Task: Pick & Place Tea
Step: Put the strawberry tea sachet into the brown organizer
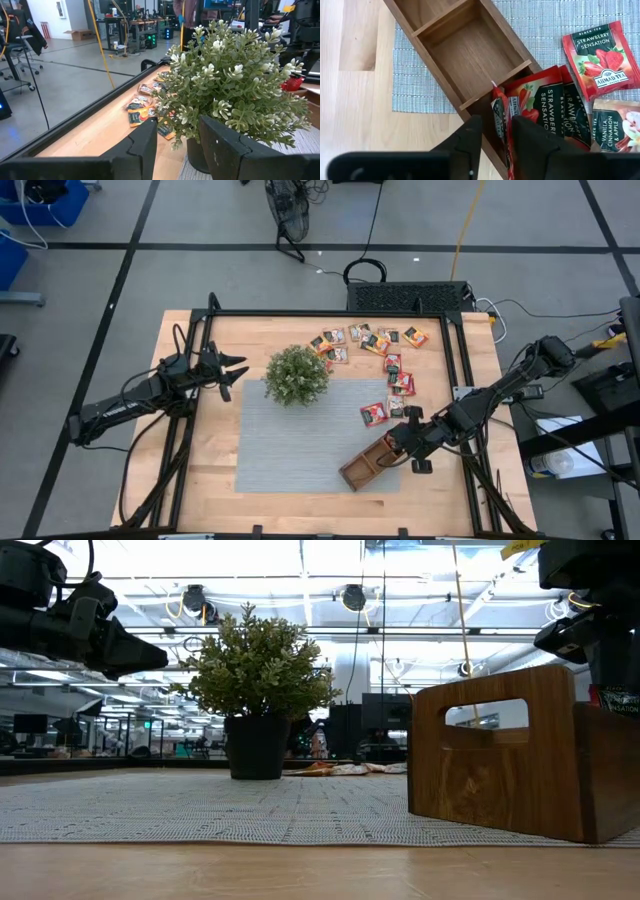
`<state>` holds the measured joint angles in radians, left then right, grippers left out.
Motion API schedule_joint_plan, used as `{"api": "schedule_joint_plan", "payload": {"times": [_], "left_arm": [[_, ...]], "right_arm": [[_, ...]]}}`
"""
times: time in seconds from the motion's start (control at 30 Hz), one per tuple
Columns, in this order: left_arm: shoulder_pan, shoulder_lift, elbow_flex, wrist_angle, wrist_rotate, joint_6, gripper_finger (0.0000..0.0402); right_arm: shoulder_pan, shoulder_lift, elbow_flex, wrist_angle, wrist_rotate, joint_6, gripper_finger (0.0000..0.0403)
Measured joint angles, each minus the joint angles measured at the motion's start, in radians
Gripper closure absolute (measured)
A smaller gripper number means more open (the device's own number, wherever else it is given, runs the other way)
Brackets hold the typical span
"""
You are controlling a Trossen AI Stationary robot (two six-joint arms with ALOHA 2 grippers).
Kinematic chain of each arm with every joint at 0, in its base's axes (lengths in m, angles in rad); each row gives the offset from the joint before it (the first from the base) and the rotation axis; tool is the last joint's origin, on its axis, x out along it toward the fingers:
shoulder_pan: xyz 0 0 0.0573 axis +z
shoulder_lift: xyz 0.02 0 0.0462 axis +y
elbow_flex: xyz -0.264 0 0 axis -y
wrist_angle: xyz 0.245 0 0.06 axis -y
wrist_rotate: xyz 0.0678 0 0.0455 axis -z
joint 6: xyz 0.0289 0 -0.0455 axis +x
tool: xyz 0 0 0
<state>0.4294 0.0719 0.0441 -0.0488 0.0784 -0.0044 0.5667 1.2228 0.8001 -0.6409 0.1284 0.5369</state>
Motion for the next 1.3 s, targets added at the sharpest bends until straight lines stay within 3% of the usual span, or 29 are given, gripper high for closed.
{"api": "schedule_joint_plan", "payload": {"times": [0.47,0.83,1.1,1.3], "left_arm": [[0.000,0.000,0.000,0.000,0.000,0.000,0.0254],[0.000,0.000,0.000,0.000,0.000,0.000,0.0254],[0.000,0.000,0.000,0.000,0.000,0.000,0.0254],[0.000,0.000,0.000,0.000,0.000,0.000,0.0254]], "right_arm": [[0.000,0.000,0.000,-0.030,0.001,-0.034,0.0399],[0.000,0.000,0.000,-0.030,0.061,-0.106,0.0402],[0.000,0.000,0.000,-0.030,0.161,-0.130,0.0403],[-0.003,0.000,0.000,-0.029,0.162,-0.130,0.0403]]}}
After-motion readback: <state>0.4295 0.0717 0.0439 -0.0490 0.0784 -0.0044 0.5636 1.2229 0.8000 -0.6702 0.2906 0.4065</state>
